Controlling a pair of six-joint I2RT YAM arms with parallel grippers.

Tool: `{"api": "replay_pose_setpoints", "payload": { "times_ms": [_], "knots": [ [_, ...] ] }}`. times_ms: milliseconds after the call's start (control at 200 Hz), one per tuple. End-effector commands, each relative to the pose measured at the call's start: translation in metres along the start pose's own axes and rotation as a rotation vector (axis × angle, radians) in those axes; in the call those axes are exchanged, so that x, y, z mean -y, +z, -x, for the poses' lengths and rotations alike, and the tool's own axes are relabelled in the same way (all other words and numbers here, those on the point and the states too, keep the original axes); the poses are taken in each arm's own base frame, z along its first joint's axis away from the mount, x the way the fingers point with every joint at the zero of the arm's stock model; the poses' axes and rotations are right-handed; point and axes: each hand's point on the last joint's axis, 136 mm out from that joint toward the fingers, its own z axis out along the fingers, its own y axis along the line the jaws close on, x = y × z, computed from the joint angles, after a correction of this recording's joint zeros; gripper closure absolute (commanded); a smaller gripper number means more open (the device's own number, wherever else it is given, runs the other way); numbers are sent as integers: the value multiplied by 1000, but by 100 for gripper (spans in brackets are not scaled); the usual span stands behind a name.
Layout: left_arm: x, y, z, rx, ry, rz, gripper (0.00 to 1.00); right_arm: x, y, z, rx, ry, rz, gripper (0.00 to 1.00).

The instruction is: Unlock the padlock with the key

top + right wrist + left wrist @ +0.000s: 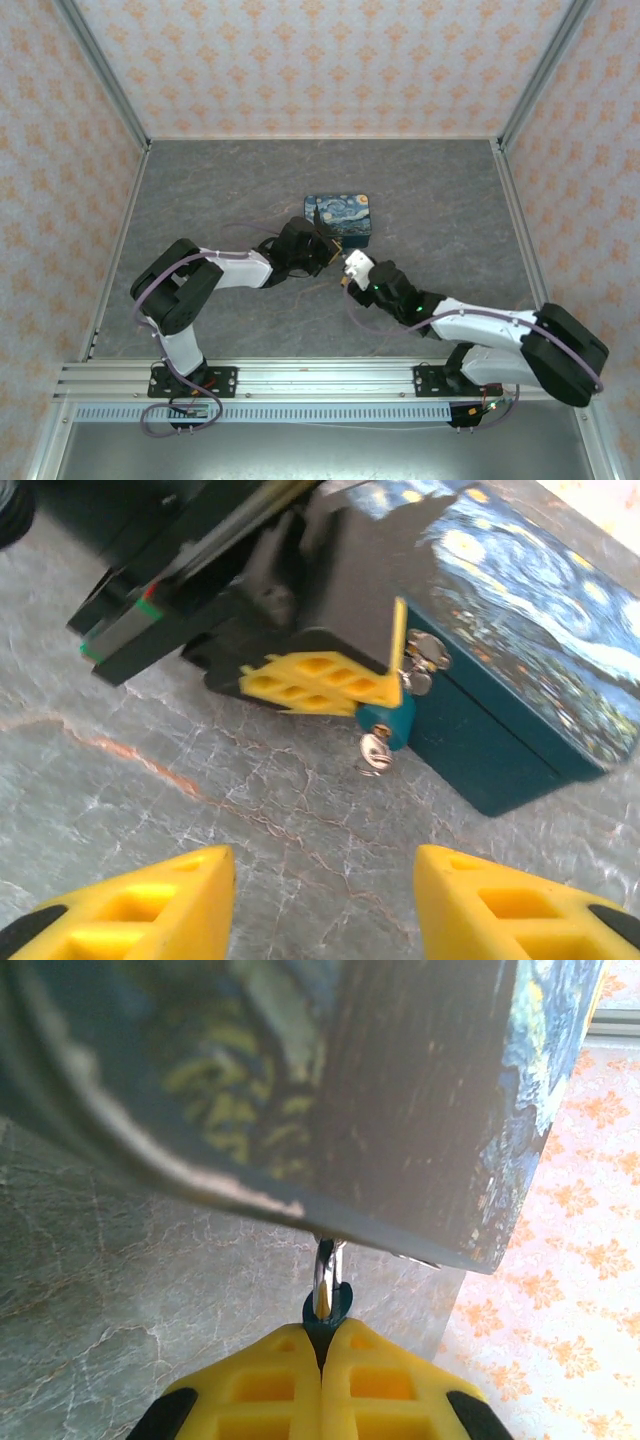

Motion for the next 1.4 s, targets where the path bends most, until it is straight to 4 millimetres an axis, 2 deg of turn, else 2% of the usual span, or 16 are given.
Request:
{"api": "replay_pose_setpoints", "payload": {
  "times_ms": [0, 250, 631, 801, 1031, 1266, 1396],
  "knots": [
    [28, -9, -2, -8, 4, -59, 95, 24, 2, 7, -45, -230, -138, 50],
    [36, -8, -3, -18, 6, -74, 95, 24, 17, 0, -34, -265, -191, 50],
    [36, -9, -4, -22, 6, -64, 95, 24, 37, -7, -34, -284, -231, 51],
    [37, -9, -4, -25, 6, -65, 95, 28, 43, -10, -37, -266, -230, 54],
    [37, -10, -5, -26, 5, -66, 95, 33, 48, -17, -59, -253, -219, 65],
    [36, -9, -5, -29, 3, -64, 95, 28, 49, -9, -34, -230, -178, 74],
    [37, -9, -5, -30, 2, -67, 95, 27, 48, -1, -20, -206, -161, 86]
  ]
}}
